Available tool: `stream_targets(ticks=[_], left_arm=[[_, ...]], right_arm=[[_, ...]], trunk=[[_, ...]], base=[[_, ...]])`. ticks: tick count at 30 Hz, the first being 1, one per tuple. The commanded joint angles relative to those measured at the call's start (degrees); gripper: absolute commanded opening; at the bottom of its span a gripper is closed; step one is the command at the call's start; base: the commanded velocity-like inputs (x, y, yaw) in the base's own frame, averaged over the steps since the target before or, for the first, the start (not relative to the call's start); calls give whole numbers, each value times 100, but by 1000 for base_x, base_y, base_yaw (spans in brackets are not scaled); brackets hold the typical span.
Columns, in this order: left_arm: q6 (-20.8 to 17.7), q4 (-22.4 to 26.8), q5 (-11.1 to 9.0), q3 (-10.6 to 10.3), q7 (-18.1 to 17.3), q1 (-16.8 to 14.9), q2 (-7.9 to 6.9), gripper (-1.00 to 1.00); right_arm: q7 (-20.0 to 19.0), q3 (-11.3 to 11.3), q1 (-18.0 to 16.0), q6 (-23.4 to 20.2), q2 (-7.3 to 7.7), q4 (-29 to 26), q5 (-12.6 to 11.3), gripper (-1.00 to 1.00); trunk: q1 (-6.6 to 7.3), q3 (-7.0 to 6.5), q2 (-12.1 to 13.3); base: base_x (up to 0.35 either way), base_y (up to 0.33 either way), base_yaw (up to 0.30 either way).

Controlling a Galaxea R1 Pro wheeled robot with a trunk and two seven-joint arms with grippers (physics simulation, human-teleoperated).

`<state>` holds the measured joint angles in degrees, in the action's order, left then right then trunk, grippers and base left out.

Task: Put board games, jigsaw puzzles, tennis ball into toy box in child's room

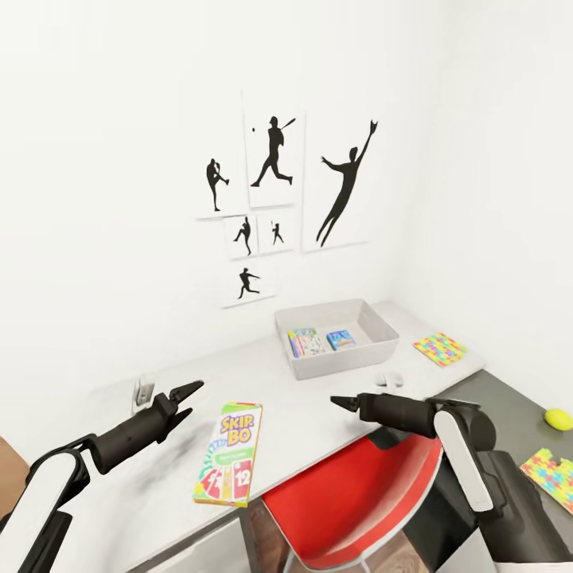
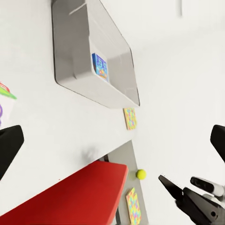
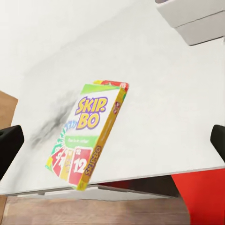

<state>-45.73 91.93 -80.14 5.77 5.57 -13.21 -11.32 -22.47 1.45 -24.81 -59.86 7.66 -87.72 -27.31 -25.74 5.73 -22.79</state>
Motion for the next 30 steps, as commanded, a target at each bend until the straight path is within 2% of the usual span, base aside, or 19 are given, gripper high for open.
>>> stream_targets(ticks=[1, 6, 16, 19, 30], left_arm=[[-25, 6, -60, 5, 58, -5, 0, 100], [-24, -4, 52, 4, 58, 38, 11, 100], [-18, -93, 166, 4, 63, 64, 27, 100], [-18, -115, 177, 4, 64, 66, 28, 100], [-15, -278, 207, 9, 66, 72, 30, 100]], right_arm=[[-56, 1, -7, -14, 1, 0, 55, 100], [53, 114, -95, -14, -184, 422, 66, 100], [120, 346, -275, -14, -311, 1065, 74, 100], [122, 367, -320, -14, -327, 1191, 73, 100], [98, 435, -735, -14, -503, 2251, 69, 100]], trunk=[[-4, 13, -13], [-4, 13, -13], [-4, 13, -13], [-4, 13, -13], [-4, 13, -13]], base=[[33, 87, 0], [20, 52, 0], [8, 20, 0], [3, 8, 0], [1, 3, 0]])
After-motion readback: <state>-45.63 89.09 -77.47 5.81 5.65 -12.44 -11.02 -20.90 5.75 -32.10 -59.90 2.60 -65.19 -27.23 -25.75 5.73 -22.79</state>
